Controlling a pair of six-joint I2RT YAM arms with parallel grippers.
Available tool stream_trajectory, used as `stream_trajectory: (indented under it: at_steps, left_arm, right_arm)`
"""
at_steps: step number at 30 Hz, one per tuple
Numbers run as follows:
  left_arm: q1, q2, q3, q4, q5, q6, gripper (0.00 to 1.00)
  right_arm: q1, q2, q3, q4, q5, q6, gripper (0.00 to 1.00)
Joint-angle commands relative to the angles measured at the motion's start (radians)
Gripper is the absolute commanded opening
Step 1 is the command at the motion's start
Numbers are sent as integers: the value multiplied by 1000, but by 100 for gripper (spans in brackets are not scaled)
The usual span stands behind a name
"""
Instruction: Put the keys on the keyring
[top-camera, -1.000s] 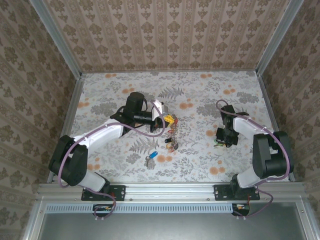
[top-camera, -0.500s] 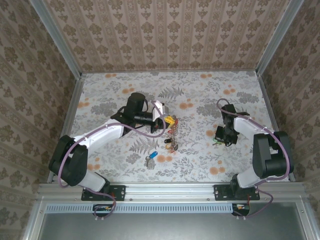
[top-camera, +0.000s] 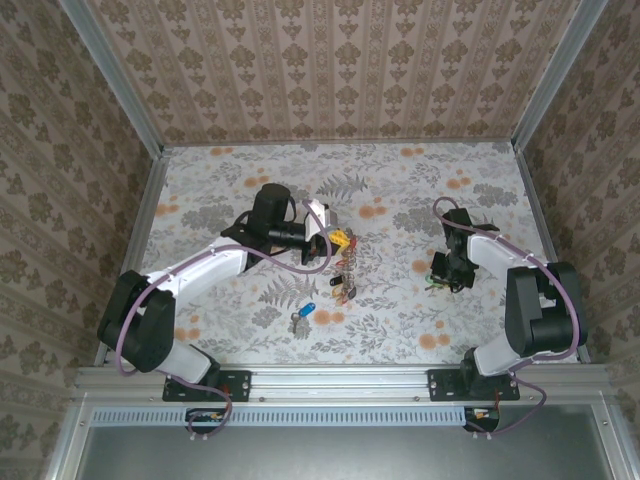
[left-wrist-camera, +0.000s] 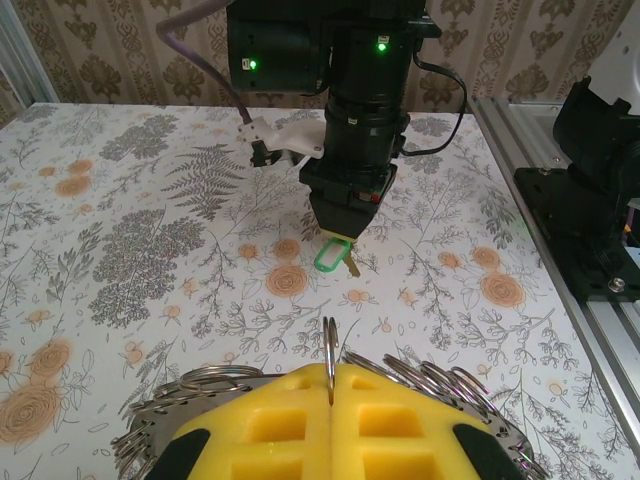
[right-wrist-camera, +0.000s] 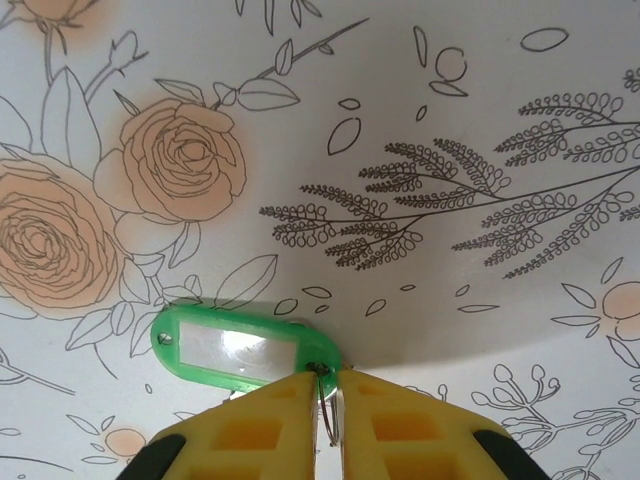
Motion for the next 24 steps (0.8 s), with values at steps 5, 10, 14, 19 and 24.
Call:
stream_trajectory:
  at_steps: [5, 10, 14, 19, 24]
  left_arm:
    - [-9, -4, 45, 26, 36, 24, 0]
    - [-9, -2, 45, 23, 37, 27, 0]
    - [-9, -2, 45, 23, 37, 27, 0]
    - [-9, 0, 45, 23, 40, 26, 0]
    - [-9, 1, 46, 26, 41, 27, 0]
  right_arm:
    - [-3, 22, 6, -39, 13, -15, 14]
    - [-1, 5, 7, -34, 9, -17, 14]
    - [-1, -7, 14, -48, 10, -23, 16]
    - [6, -19, 14, -58, 11, -27, 16]
    - [8, -12, 17, -55, 16, -27, 15]
